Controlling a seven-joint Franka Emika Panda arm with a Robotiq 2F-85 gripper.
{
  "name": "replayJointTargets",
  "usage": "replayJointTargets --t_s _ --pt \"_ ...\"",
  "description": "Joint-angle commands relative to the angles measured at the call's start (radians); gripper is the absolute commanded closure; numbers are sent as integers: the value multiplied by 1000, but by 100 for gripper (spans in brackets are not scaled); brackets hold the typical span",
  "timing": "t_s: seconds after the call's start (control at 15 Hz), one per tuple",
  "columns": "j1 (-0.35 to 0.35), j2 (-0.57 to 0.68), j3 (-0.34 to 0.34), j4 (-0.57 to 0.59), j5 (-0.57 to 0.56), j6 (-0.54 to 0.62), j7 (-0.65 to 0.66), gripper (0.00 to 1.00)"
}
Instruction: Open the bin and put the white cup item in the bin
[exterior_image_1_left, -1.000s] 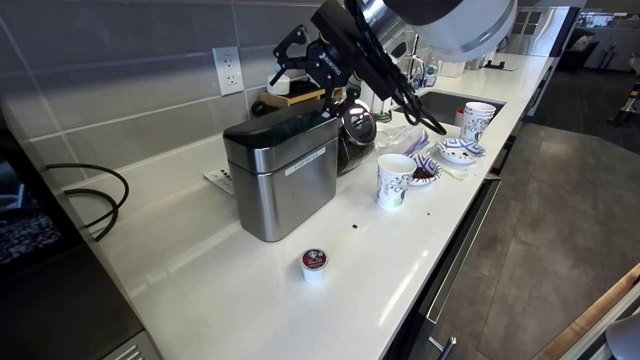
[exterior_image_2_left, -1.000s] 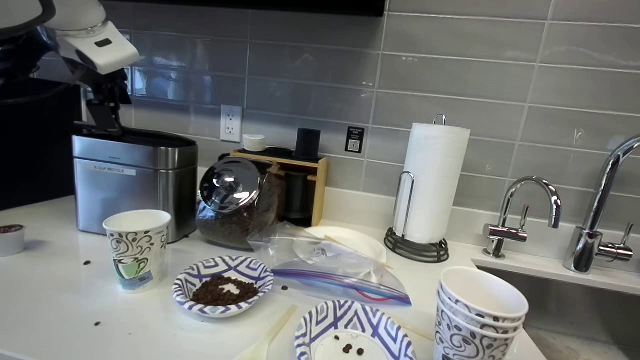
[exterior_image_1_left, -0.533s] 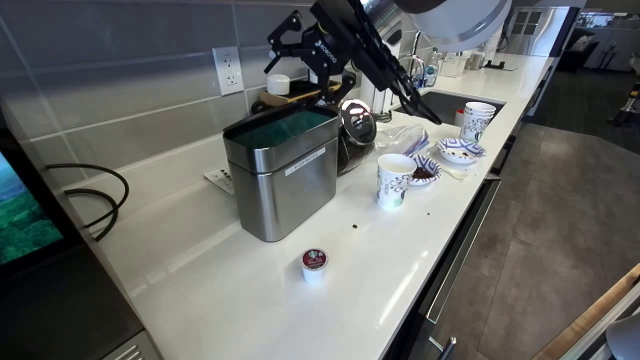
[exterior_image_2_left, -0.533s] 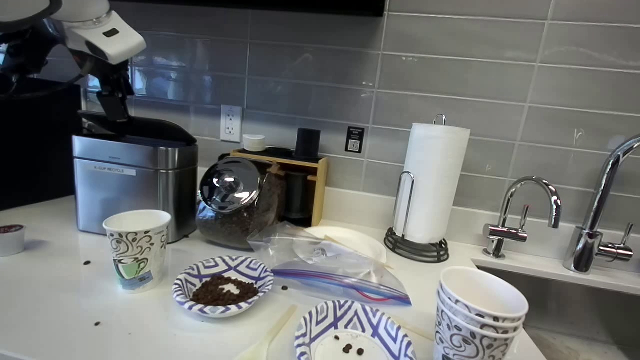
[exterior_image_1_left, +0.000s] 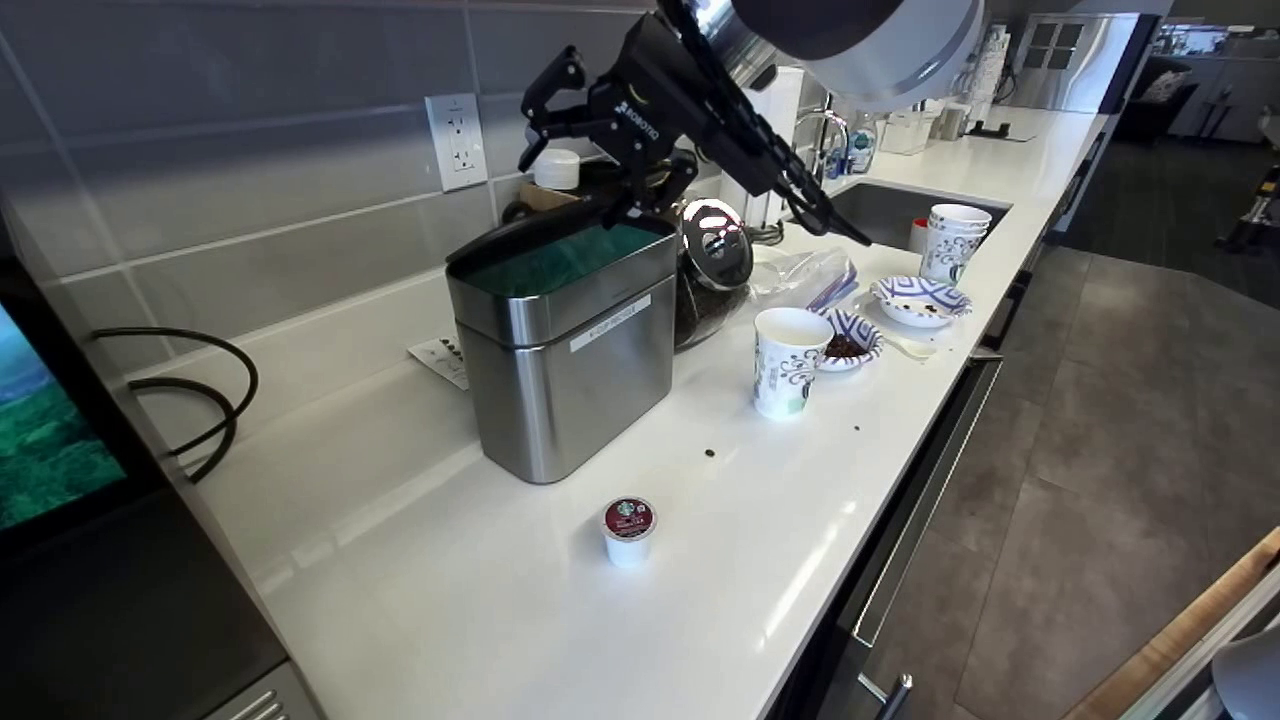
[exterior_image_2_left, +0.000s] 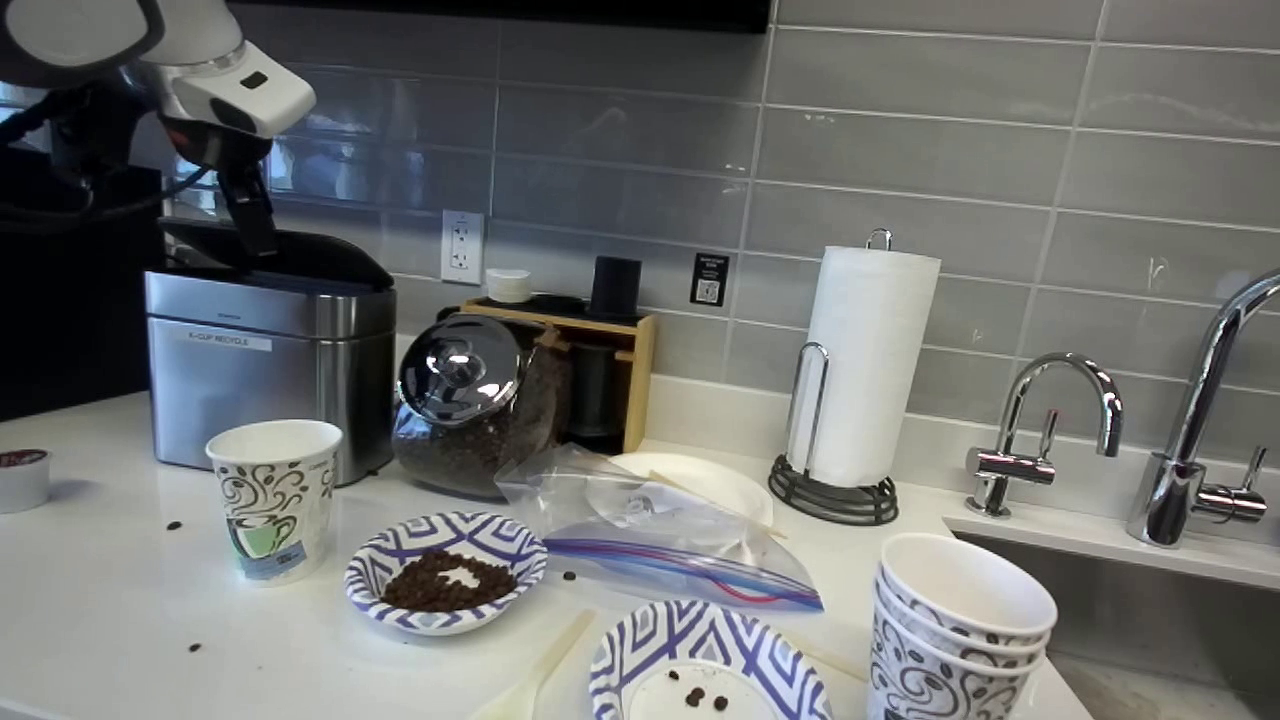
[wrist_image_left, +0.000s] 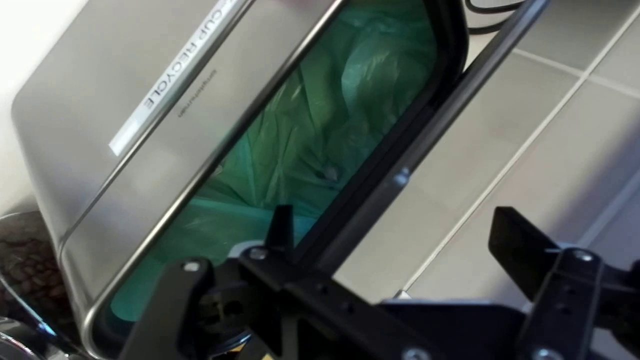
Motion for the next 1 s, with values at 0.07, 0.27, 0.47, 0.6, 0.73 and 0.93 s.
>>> replayJointTargets --t_s 0.07,0.27,0.47,0.6,0.73,0.93 --pt "-2 39 -13 41 -104 16 4 0" --pt "2 43 -19 52 -160 38 6 0" --pt "4 64 -24 89 -234 29 -6 0" --pt "5 79 -32 113 -299 22 3 0" --pt "8 97 -39 137 -352 19 1 0" --pt "16 118 -57 170 -434 9 17 0"
